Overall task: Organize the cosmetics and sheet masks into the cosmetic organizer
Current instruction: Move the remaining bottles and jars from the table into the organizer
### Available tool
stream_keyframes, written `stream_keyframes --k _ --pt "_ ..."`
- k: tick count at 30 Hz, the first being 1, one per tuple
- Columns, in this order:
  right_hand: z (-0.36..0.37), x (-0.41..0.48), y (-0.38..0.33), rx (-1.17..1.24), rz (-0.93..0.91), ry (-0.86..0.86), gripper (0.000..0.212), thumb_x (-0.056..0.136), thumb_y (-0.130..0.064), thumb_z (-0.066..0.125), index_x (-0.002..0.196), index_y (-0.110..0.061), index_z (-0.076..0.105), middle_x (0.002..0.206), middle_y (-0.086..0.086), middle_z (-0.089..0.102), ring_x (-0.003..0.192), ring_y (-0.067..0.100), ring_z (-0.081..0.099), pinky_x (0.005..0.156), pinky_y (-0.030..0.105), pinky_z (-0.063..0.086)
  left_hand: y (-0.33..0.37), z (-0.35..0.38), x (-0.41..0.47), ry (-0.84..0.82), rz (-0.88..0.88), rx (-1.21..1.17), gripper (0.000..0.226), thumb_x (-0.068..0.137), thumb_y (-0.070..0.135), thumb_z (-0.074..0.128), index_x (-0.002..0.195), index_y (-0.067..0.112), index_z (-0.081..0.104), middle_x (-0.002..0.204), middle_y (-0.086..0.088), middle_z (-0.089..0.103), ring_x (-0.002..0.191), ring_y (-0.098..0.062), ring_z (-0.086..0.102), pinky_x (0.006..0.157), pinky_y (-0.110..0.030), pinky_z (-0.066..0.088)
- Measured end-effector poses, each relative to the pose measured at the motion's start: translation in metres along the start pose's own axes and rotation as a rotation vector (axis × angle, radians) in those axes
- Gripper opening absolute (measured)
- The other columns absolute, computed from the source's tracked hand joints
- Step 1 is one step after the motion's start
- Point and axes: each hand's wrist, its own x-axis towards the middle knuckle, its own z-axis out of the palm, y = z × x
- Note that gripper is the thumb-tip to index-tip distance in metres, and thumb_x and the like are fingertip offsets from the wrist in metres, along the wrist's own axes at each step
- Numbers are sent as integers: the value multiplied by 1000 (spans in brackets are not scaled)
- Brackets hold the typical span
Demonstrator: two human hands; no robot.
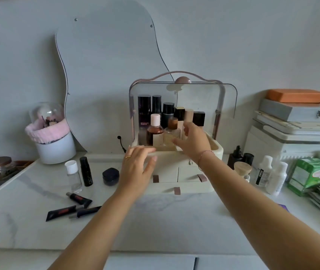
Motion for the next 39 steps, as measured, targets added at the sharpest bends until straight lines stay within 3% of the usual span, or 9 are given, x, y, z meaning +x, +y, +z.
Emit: stream_keyframes --k 3,7,12,20,23,26,30,34,39 --pt "-20 -51 26 144 -125 376 40 82 -22 68 119 -17 55 106 -9 55 91 -4 53 84 11 44 -3 1 -2 -18 21 33 30 94 36 46 118 22 55 126 12 48 126 -6 31 106 -31 23" --pt "-53 -91 94 55 109 590 41 78 -19 72 114 -10 55 105 -3 51 102 19 53 83 22 40 -3 2 -2 -17 29 46 31 93 33 48 119 18 54 123 1 54 125 -18 35 104 -31 25" --pt "-62 -92 147 -71 413 236 71 72 -35 78 126 -4 45 125 13 49 114 28 50 98 37 42 1 8 -4 19 14 81 27 92 26 55 116 13 53 117 -6 55 121 -22 34 106 -45 30" --pt "-50 -85 158 -149 499 164 47 72 -40 74 106 -11 58 101 8 68 89 24 59 72 31 45 2 9 -4 9 -3 93 37 90 38 43 116 13 53 117 -5 54 121 -25 36 102 -35 27" --pt "-58 -97 140 -145 399 303 39 72 -38 76 97 -14 58 88 5 68 75 20 56 59 27 40 3 9 -5 23 3 83 42 90 42 38 115 12 54 116 -6 54 120 -23 35 103 -40 29" --pt "-70 -99 97 22 134 422 35 67 -41 78 92 -26 59 73 -17 62 67 2 60 51 12 37 3 10 -5 32 2 85 42 90 43 37 116 14 53 116 -4 53 121 -22 35 104 -41 31" --pt "-66 -64 37 313 -59 260 43 67 -40 80 105 -31 61 90 -18 69 80 -7 64 64 4 45 3 11 -4 26 2 91 42 91 44 39 115 13 54 120 -4 53 122 -25 38 105 -39 30" --pt "-44 -10 18 304 18 82 54 70 -28 80 116 -17 55 105 -9 65 94 9 62 81 21 51 3 10 -6 20 -2 86 41 90 44 39 116 16 53 123 -2 51 125 -22 35 105 -35 27" --pt "-24 32 22 91 81 -21 37 75 -26 75 106 -14 59 86 -4 62 77 12 56 57 17 40 4 11 -7 3 -37 97 34 92 40 43 119 20 50 122 1 46 127 -22 31 108 -43 29"
